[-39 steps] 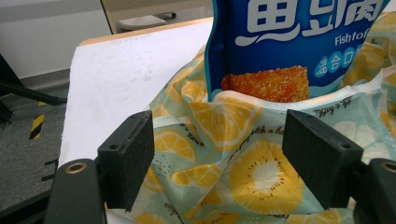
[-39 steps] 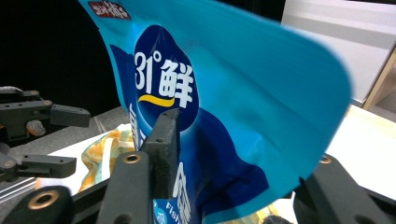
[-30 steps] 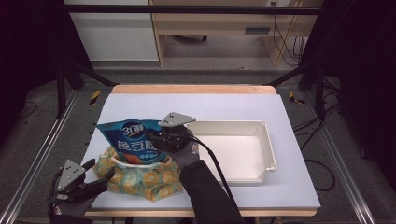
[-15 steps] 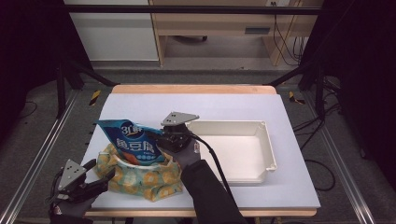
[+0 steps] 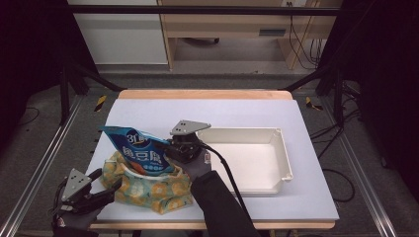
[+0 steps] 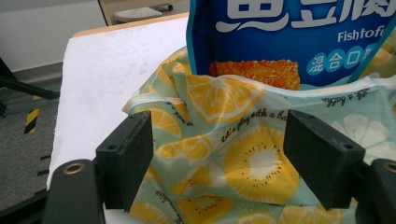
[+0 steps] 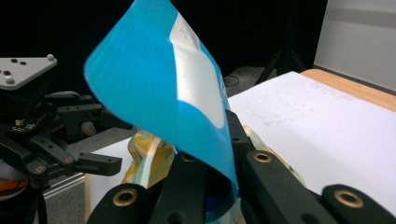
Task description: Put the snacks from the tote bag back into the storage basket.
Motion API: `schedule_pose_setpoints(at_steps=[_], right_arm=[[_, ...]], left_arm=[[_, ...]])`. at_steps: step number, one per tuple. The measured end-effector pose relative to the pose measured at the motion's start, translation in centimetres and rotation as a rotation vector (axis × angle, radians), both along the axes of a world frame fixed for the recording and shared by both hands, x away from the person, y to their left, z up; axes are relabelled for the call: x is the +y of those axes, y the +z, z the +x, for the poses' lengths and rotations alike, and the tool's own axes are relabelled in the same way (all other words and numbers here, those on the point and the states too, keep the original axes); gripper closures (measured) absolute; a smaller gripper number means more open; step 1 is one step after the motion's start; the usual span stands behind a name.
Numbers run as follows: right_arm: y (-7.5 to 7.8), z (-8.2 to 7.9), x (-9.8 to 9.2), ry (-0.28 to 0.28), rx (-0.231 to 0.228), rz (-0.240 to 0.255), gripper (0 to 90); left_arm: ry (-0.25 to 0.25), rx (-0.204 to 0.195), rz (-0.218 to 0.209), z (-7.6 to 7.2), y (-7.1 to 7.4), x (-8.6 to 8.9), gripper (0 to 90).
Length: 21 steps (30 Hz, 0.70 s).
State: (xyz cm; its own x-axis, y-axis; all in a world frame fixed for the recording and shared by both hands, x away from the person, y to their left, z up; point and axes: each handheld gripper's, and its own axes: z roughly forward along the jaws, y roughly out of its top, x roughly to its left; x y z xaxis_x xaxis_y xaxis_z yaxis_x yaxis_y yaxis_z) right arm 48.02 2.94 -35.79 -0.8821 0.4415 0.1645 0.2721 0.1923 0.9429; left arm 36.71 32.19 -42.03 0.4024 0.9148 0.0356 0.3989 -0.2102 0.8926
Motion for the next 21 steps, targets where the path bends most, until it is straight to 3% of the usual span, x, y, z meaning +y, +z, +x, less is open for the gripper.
schedule_pose_setpoints(at_steps=[21], right_arm=[[2.5,-0.9,1.2,0.007,-0.056,0.012,89.8]], left_arm=[[0.003,0.005,0.001,0.0,0.0,0.1,24.5]])
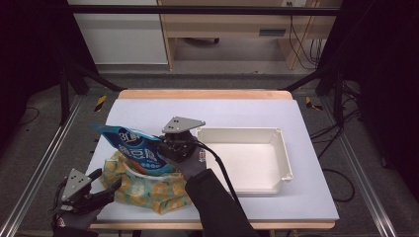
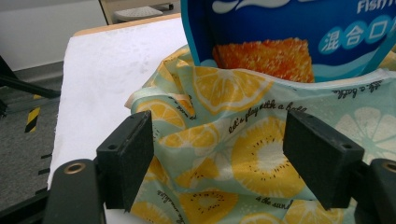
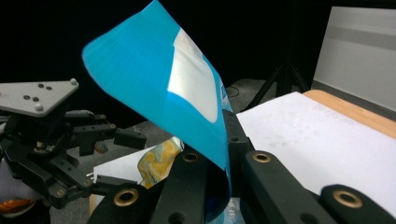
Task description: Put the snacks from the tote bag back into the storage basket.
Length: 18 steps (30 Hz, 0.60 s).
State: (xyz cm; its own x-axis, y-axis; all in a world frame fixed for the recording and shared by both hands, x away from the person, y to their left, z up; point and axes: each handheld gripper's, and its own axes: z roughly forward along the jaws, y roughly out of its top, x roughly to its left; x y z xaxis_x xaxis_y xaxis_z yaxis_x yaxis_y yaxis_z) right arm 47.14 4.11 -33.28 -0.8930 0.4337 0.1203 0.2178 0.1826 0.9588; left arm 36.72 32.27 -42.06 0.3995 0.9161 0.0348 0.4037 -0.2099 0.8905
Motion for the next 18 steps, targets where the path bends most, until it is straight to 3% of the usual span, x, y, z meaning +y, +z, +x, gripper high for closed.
schedule_pose_setpoints(at_steps=[7,18], right_arm=[[1.8,-0.3,-0.2,-0.010,-0.026,0.022,89.8],[4.6,-1.0,-0.2,-0.021,-0.077,0.014,89.9]], left_arm=[[0.000,0.000,-0.001,0.0,0.0,0.0,24.5],[0.001,-0.003,-0.003,0.0,0.0,0.0,24.6]])
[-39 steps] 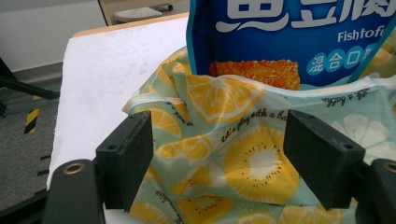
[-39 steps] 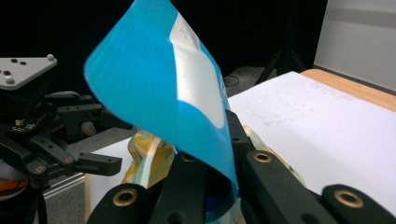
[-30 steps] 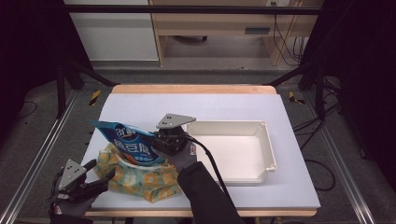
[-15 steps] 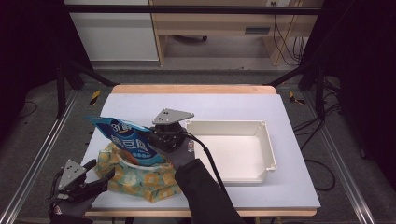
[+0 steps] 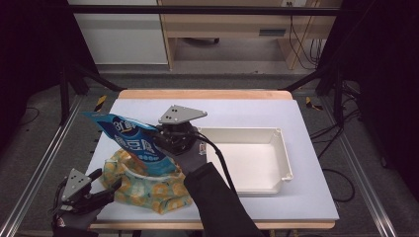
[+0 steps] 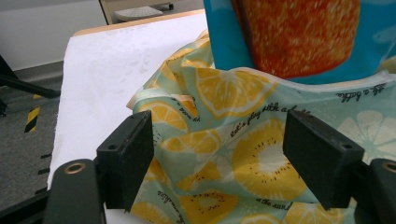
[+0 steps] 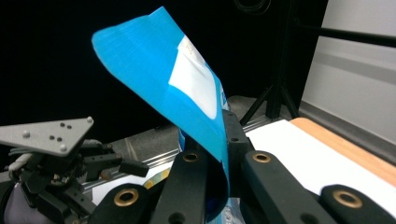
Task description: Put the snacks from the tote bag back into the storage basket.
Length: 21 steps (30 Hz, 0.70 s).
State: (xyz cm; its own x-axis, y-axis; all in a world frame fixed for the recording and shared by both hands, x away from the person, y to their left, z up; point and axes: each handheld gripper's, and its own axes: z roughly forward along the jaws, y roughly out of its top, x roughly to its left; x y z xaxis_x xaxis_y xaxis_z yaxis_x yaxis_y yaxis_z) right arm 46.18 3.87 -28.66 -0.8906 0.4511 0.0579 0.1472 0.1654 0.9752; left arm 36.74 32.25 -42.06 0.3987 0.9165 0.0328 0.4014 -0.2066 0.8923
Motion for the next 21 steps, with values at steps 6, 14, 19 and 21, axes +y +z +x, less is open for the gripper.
schedule_pose_setpoints(at_steps=[6,14,19,21], right_arm=[[1.8,-0.2,0.0,-0.006,-0.029,0.010,89.9],[3.5,-0.6,-0.6,-0.007,-0.056,0.040,89.9],[4.6,-0.8,-1.4,-0.017,-0.076,0.050,89.8],[5.0,-0.8,-1.8,-0.023,-0.084,0.055,89.9]], left_arm=[[-0.001,0.000,0.000,0.0,0.0,0.0,24.6],[-0.002,0.001,-0.001,0.0,0.0,0.0,24.6],[-0.001,0.002,0.000,0.0,0.0,0.0,24.7],[-0.001,0.001,-0.001,0.0,0.0,0.0,24.7]])
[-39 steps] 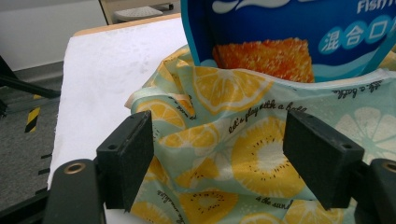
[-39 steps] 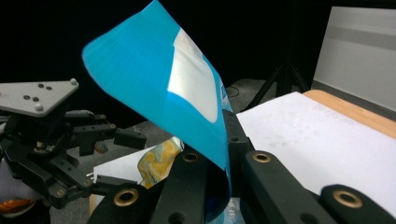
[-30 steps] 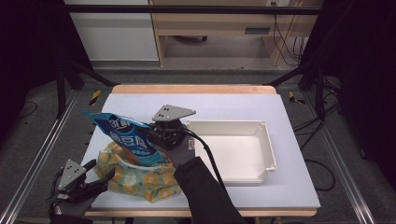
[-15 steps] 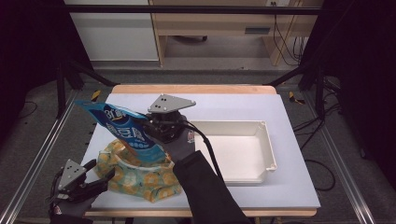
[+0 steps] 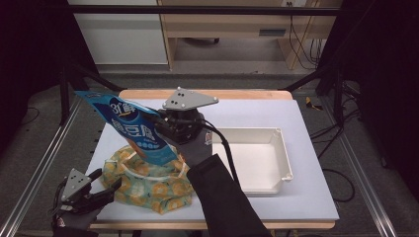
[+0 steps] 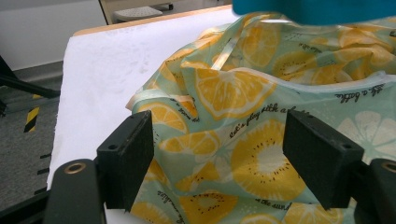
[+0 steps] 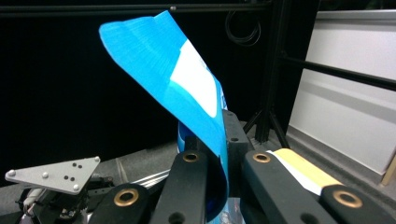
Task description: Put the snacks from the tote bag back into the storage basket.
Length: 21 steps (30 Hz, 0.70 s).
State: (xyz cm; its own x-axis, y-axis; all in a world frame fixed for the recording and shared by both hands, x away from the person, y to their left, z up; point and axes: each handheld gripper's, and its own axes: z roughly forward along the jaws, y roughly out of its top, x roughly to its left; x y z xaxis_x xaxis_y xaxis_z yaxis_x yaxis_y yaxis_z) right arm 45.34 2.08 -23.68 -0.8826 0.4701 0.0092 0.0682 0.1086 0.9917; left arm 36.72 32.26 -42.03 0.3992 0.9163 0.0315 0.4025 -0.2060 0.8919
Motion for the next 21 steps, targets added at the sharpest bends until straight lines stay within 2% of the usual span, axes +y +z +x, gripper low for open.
schedule_pose_setpoints(at_steps=[7,11,17,21], right_arm=[[1.0,-0.2,-1.5,-0.034,-0.015,-0.016,89.8],[1.4,-0.2,-2.9,-0.060,-0.021,-0.007,89.9],[1.8,-0.4,-5.0,-0.105,-0.030,-0.026,89.9],[1.8,-0.3,-6.6,-0.131,-0.029,-0.010,89.9]], left_arm=[[0.000,-0.001,0.002,0.0,0.0,0.0,24.7],[-0.001,0.003,0.005,0.0,0.0,0.0,24.7],[0.001,0.004,0.005,0.0,0.0,0.0,24.7],[0.001,0.004,0.005,0.0,0.0,0.0,24.7]])
